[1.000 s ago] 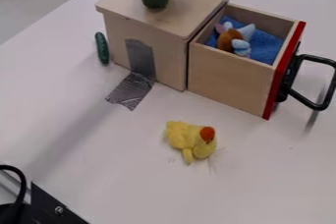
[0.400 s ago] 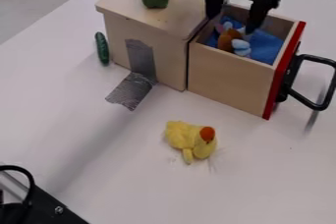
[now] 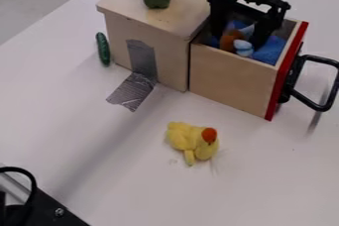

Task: Take object out of drawer

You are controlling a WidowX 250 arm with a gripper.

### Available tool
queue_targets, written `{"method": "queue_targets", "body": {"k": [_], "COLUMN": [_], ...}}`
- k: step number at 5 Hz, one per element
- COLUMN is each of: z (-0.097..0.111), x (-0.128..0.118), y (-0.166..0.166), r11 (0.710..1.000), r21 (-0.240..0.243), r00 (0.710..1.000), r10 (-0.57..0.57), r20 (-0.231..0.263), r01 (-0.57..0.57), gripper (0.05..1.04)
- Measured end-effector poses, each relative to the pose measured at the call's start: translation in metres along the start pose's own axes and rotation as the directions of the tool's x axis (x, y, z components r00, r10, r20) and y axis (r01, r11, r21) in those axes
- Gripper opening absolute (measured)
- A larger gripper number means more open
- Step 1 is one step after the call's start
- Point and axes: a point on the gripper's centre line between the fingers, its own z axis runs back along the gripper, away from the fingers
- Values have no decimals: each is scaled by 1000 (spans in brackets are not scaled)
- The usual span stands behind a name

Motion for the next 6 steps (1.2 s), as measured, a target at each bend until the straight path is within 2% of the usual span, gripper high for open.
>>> {"method": "queue_targets", "body": {"k": [2, 3, 4, 5, 6], "z": [-3, 1, 8, 21, 76], "x": [-4, -6, -6, -8, -28], "y": [-6, -5, -4, 0, 4], "r11": [1000, 1000, 999, 999, 998], "r21": [2, 7, 8, 0, -23], "r00": [1000, 999, 998, 998, 995], "r10": [-15, -23, -33, -41, -52], "r20": [-22, -36, -45, -41, 86], "r01": [15, 23, 33, 41, 54], "gripper": [377, 191, 104, 77, 73]}}
